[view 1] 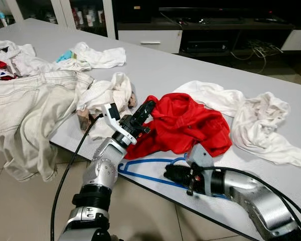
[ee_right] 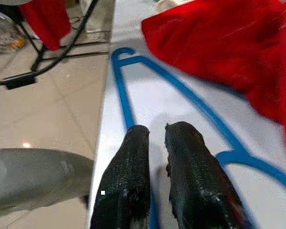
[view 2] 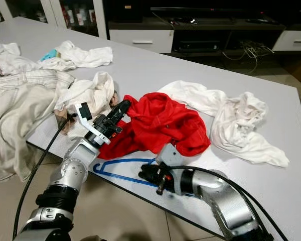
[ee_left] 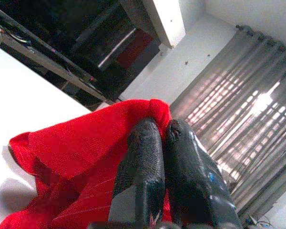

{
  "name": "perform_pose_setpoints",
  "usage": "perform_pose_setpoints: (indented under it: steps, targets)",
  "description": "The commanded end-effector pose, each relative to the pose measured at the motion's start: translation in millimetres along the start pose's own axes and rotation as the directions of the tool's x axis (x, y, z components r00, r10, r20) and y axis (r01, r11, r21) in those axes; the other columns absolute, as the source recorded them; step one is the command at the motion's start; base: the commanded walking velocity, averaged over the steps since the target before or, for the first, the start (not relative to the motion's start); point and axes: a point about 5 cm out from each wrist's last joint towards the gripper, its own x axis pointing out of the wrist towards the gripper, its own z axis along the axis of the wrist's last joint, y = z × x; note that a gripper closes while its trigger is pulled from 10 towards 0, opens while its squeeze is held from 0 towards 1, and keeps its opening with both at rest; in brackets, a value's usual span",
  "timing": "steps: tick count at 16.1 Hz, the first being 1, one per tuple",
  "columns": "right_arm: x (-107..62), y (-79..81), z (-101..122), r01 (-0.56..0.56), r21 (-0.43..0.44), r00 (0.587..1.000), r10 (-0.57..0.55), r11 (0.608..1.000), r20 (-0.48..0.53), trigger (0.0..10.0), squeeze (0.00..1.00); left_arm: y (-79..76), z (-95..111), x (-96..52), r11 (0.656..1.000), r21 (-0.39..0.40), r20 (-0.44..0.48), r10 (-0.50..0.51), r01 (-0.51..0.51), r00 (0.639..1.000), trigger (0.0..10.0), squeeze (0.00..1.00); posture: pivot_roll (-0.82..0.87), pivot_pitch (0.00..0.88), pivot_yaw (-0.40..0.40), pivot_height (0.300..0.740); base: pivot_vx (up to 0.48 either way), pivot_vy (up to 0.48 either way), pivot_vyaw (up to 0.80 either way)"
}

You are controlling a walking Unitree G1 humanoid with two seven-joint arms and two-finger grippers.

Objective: Hang hanger

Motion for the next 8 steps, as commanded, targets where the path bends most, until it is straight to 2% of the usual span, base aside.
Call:
perform_pose_setpoints:
  steps: [1, 5, 8]
  targets:
    - [-3.6, -0.4, 2.7, -0.004, 0.003, 1.0, 0.004, 1.0, 0.007, 10.0, 0.28, -0.7, -0.2, 2.9, 1.0, 0.012, -0.012, 0.001, 0.0, 1.0, 0.0, 0.0, -0.05, 0.0, -0.007, 0.74, 0.0, 0.0, 0.0]
    - [-4.5, 9.0, 0.8, -0.076, 0.052, 0.997, 0.075, 0.996, 0.015, 10.0, 0.29, -0.4, -0.8, 2.0, 1.0, 0.012, -0.014, 0.002, -0.002, 1.0, 0.0, 0.0, -0.05, 0.0, -0.004, 0.74, 0.0, 0.0, 0.0]
    - [-4.8, 8.5, -3.3, -0.072, 0.061, 0.997, 0.072, 0.996, 0.003, 10.0, 0.3, -0.5, -0.4, 2.5, 1.0, 0.013, -0.015, 0.0, 0.0, 1.0, 0.0, 0.0, -0.05, 0.0, -0.003, 0.74, 0.0, 0.0, 0.0]
